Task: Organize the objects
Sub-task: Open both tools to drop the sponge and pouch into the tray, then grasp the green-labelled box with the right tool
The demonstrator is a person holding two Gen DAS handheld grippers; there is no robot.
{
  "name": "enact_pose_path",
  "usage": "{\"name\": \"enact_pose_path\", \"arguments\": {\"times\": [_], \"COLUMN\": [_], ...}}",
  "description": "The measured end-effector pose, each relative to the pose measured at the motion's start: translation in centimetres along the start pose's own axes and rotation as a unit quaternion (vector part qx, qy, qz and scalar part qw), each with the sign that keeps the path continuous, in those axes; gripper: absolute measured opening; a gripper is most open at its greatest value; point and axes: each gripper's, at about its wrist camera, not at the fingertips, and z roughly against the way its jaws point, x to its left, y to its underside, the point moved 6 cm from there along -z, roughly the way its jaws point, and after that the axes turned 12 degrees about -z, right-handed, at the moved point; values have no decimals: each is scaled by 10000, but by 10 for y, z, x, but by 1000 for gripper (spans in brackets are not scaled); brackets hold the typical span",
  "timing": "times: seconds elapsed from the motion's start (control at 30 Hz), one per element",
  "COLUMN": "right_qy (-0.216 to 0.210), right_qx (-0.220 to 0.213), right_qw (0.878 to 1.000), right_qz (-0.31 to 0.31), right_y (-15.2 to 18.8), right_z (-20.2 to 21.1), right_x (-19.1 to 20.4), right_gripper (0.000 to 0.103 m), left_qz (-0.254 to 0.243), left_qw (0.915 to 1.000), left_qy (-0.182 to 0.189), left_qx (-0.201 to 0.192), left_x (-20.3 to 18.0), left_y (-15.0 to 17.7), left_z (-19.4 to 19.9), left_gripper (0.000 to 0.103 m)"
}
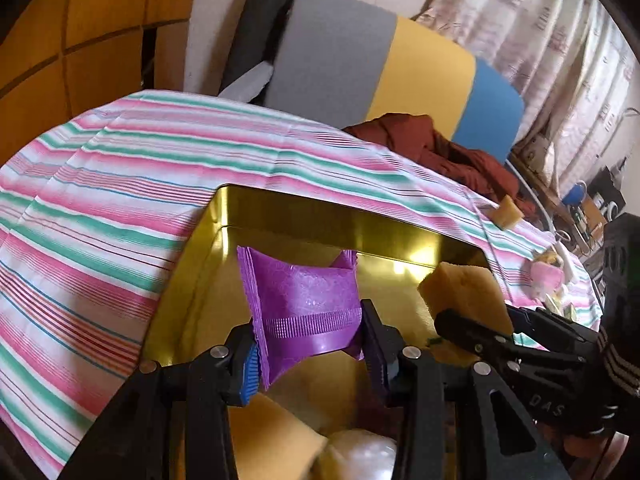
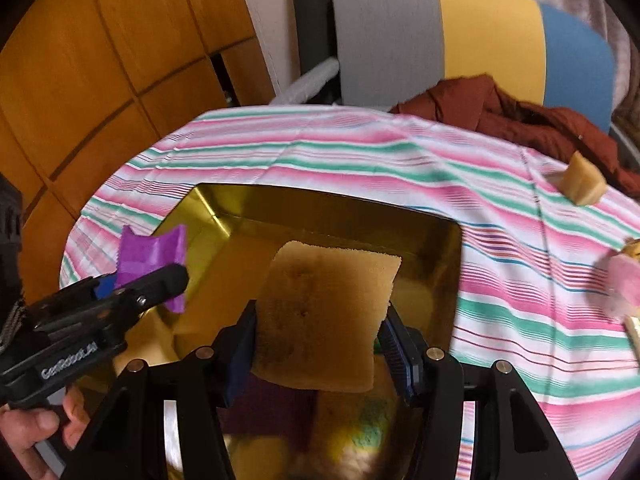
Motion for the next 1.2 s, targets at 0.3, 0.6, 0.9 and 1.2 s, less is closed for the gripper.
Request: {"name": "enact_pose_path", "arguments": {"times": [0.3, 0.6, 0.9, 1.2], "right_qy": [-244, -328, -429, -409], "right_qx": [160, -352, -670, -632], "right_qw": [9983, 9976, 9960, 9963], "right_qz": [-498, -489, -413, -419], "right_y": [-16, -2, 8, 18], "right_z": [-29, 17, 51, 55], "right_x": [8, -1, -6, -12], "right_gripper": [69, 79, 81, 81], "left_qz": [151, 175, 278, -128], "left_qw": [9997, 9994, 9977, 9958], "left_qy": [-34, -178, -619, -873], "left_qx": [168, 220, 8, -226], "left_x": [19, 20, 21, -11], "left_y": [-5, -12, -17, -5], "left_z": [-13, -21, -7, 16], "left_gripper": [43, 48, 58, 60]}}
